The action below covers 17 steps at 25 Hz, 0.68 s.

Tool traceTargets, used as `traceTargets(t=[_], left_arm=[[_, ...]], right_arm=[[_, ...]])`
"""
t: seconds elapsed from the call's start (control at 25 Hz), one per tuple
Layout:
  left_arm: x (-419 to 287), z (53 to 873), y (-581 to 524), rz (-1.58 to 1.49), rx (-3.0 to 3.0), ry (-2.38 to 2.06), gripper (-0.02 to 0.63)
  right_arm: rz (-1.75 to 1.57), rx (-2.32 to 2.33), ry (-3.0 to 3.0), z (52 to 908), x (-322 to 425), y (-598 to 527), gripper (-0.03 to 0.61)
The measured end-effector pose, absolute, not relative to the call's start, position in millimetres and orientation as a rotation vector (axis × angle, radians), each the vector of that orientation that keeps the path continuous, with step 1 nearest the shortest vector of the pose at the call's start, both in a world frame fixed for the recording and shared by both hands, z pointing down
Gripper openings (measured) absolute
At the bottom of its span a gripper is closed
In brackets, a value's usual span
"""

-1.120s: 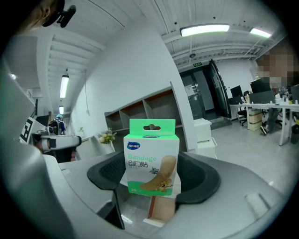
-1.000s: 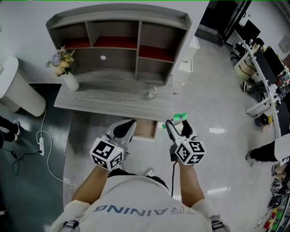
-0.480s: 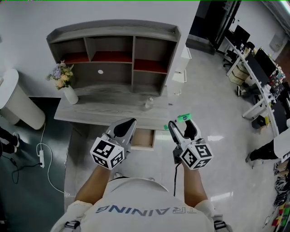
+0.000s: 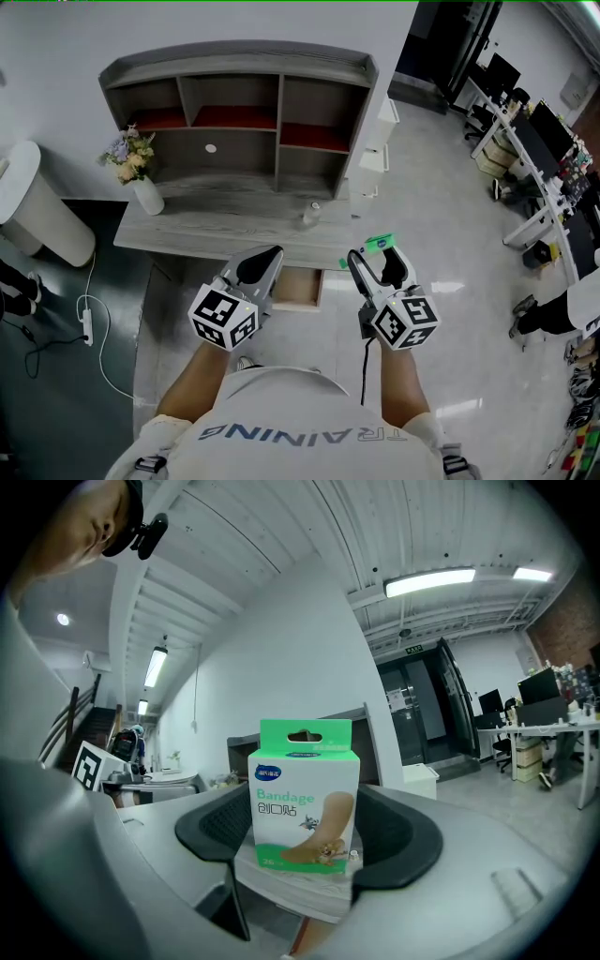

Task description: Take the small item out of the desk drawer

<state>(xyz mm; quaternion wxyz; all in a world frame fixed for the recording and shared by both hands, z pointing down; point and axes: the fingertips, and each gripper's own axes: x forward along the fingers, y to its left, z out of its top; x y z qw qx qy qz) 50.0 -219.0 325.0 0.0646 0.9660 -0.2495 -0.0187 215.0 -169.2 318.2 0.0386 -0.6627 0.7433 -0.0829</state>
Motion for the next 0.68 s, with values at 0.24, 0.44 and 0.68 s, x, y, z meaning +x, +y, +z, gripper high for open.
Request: traceTargets(t=[0.24,0.44,0.68], left_arm=[[43.8,322.0,-221.7,-0.066,2.912,-0.765,0.002],[41.4,321.2,-224.2,-0.066,2.91,-0.774,0.002],[40.7,321.5,-224.7,-0.069,2.909,-0.78,0.002]], right_arm=[[-0.274,-2.035,2.287,326.0,212.6,-177.1,0.356],[-0.277,-2.025,2.298,325.6,210.2,-180.3,0.356],[-0.265,-2.008,2.3,322.3,209.1,-182.1,0.356]])
